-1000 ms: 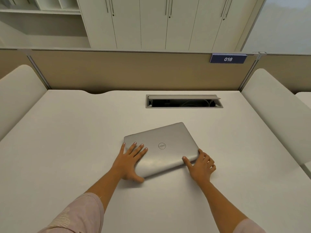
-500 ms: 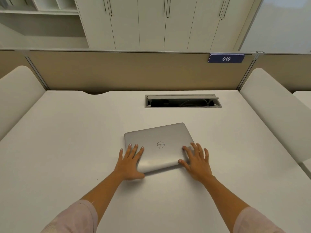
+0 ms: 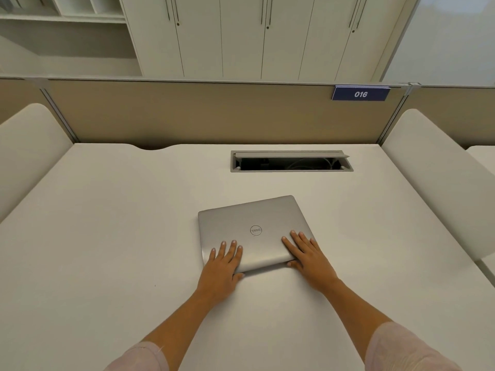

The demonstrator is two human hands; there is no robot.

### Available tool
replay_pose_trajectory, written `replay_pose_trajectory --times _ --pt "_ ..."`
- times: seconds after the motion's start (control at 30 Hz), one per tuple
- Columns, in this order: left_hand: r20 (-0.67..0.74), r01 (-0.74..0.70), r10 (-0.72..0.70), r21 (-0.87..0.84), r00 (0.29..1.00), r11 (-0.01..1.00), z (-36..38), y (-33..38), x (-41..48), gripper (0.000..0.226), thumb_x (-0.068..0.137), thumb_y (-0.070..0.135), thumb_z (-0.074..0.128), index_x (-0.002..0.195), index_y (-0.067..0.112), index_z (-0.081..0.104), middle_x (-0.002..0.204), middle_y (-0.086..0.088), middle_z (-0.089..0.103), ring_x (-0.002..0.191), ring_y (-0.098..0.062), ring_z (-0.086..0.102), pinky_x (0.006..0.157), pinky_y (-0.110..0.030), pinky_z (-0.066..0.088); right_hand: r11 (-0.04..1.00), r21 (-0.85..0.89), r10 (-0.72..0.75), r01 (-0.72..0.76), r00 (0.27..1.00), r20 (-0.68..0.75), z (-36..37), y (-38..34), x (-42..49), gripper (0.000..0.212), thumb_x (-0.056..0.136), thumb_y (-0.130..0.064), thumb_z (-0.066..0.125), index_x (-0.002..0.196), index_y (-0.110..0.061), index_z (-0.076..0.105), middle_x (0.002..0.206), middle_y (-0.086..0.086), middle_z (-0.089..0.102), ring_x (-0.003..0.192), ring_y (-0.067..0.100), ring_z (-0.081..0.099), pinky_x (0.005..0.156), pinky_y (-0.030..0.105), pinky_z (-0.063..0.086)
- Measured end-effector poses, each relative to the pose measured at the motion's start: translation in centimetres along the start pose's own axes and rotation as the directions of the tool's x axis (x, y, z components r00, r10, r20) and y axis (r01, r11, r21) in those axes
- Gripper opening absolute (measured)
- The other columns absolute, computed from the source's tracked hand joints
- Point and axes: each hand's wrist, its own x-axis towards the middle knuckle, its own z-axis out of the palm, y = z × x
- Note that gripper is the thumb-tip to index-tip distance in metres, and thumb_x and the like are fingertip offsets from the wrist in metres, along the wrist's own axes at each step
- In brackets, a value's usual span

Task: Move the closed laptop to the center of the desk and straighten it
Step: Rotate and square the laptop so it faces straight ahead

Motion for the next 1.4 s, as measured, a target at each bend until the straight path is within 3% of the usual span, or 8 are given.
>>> replay_pose_trajectory --times 0.37,0.5,0.63,0.8,0.97,1.2,1.33,1.4 --pt "0.038 -0.055 0.053 0.042 0.998 0.998 -0.3 -3.1 1.1 0.066 0.102 0.038 0.037 0.153 0.016 0.001 0.164 -0.007 -0.001 0.149 -0.034 -0.003 0.121 -0.046 0.005 0.996 0.015 0.087 -0.086 0.995 -0.048 1.1 -2.6 0.4 0.060 0.096 -0.048 0.040 0.150 -0.032 0.018 0.160 0.001 0.017 0.148 0.024 0.014 0.119 0.036 0.006" --pt "0.043 -0.063 0.062 0.035 0.997 0.997 -0.7 -4.1 1.4 0.066 0.102 0.036 0.036 0.153 0.018 -0.001 0.163 -0.006 -0.005 0.149 -0.032 -0.005 0.121 -0.045 0.001 0.994 -0.009 0.112 -0.113 0.992 -0.058 1.2 -3.6 0.7 0.060 0.095 -0.050 0.040 0.149 -0.030 0.023 0.158 0.004 0.024 0.146 0.028 0.022 0.118 0.041 0.015" --pt "0.040 -0.071 0.070 0.041 0.997 0.997 -0.9 -4.7 1.7 0.066 0.103 0.035 0.035 0.153 0.019 -0.003 0.163 -0.004 -0.007 0.149 -0.032 -0.007 0.121 -0.044 -0.001 0.991 -0.031 0.123 -0.127 0.988 -0.097 1.0 -4.6 0.8 0.063 0.090 -0.055 0.026 0.146 -0.026 0.034 0.152 0.009 0.037 0.139 0.032 0.036 0.113 0.046 0.028" --pt "0.045 -0.061 0.059 0.041 0.997 0.997 -1.2 -5.1 1.9 0.066 0.103 0.033 0.036 0.153 0.020 -0.005 0.163 -0.003 -0.009 0.149 -0.029 -0.009 0.121 -0.044 -0.003 0.990 -0.020 0.139 -0.141 0.987 -0.075 1.2 -5.0 1.0 0.061 0.094 -0.049 0.042 0.149 -0.027 0.026 0.156 0.008 0.028 0.143 0.031 0.028 0.117 0.044 0.020" --pt "0.038 -0.054 0.053 0.020 0.998 0.998 -1.3 -5.2 1.9 0.066 0.103 0.034 0.036 0.153 0.021 -0.005 0.163 -0.001 -0.010 0.150 -0.026 -0.009 0.120 -0.043 -0.004 0.990 -0.020 0.140 -0.142 0.988 -0.060 1.2 -5.0 0.7 0.065 0.092 -0.060 0.020 0.150 -0.031 0.015 0.160 0.001 0.017 0.148 0.025 0.015 0.119 0.037 0.007" --pt "0.022 -0.054 0.054 -0.003 0.998 0.999 -1.0 -5.4 1.9 0.066 0.102 0.035 0.037 0.153 0.022 -0.003 0.163 -0.002 -0.007 0.150 -0.027 -0.008 0.120 -0.043 -0.003 0.991 -0.014 0.136 -0.137 0.990 -0.026 0.8 -4.8 1.1 0.065 0.091 -0.058 0.022 0.150 -0.031 0.020 0.159 0.004 0.020 0.147 0.027 0.018 0.119 0.040 0.011" --pt "0.020 -0.052 0.052 -0.014 0.998 0.999 -1.0 -5.4 1.9 0.067 0.102 0.035 0.038 0.153 0.022 -0.003 0.163 -0.001 -0.007 0.150 -0.026 -0.008 0.120 -0.043 -0.003 0.990 -0.039 0.136 -0.135 0.991 0.007 1.0 -4.5 1.3 0.061 0.096 -0.054 0.028 0.151 -0.032 0.012 0.161 0.003 0.012 0.148 0.026 0.011 0.120 0.038 0.007" --pt "0.021 -0.051 0.051 -0.026 0.998 0.998 -1.0 -5.3 2.0 0.067 0.102 0.035 0.039 0.153 0.022 -0.002 0.163 -0.001 -0.007 0.150 -0.025 -0.008 0.120 -0.043 -0.003 0.990 -0.051 0.135 -0.134 0.991 0.015 0.9 -4.6 1.2 0.062 0.094 -0.057 0.020 0.151 -0.032 0.011 0.161 0.003 0.011 0.148 0.026 0.010 0.120 0.039 0.006"
